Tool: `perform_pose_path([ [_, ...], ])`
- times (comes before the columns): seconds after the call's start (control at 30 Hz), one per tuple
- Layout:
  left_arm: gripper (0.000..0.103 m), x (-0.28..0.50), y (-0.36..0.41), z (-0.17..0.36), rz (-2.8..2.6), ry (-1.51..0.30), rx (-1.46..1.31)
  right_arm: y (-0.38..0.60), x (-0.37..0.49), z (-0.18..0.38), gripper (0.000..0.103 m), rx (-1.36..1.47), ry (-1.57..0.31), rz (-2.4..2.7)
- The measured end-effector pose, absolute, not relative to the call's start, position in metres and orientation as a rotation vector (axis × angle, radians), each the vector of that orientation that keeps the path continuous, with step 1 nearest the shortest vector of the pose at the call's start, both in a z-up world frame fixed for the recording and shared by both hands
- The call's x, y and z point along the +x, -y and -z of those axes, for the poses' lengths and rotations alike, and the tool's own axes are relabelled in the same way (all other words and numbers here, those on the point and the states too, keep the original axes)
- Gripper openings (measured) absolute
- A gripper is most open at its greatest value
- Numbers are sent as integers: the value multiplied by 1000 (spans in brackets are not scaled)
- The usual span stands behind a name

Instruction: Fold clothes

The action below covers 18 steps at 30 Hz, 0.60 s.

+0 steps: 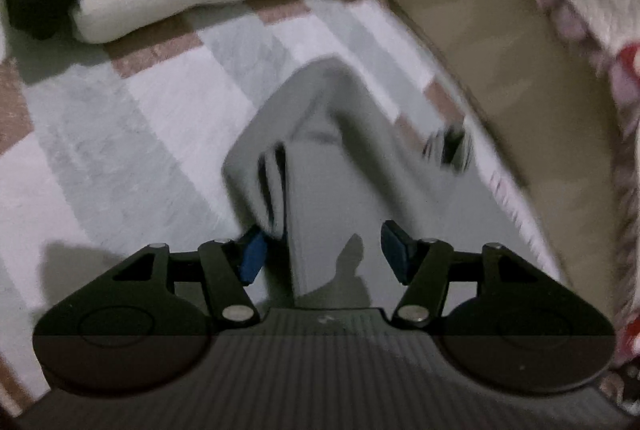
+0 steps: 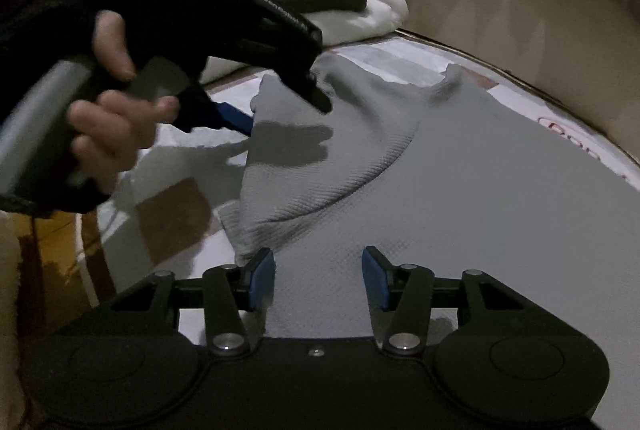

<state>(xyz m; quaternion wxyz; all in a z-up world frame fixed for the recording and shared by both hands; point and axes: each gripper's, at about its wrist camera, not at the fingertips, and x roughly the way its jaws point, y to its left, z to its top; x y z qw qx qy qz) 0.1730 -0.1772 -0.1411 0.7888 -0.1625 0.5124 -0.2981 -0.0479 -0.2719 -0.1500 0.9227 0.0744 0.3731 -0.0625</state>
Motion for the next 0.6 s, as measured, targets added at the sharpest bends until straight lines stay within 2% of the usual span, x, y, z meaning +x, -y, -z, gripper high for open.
perform_pose_path([
  [0.13,61,176,175,148,607,-1050,-471,281,-51,151,56,207,-751,100],
  [0.17,56,176,175,149,600,-1039,-477,281,-51,151,56,214,-752,102],
  [0.23,20,174,178,146,607,-1012,-411,277,-50,151,56,202,-757,107],
  [0.27,8,174,178,143,604,-993,-381,275,-50,151,56,190,-760,108],
  [0.4,7,161,169,118,637,-860,-403,267,-56,155,56,115,-743,70],
  [0.5,6,131,184,86,766,-715,-271,270,-62,155,56,83,-728,16],
  [0.6,6,80,209,57,943,-528,-9,303,-70,151,55,313,-733,-37],
])
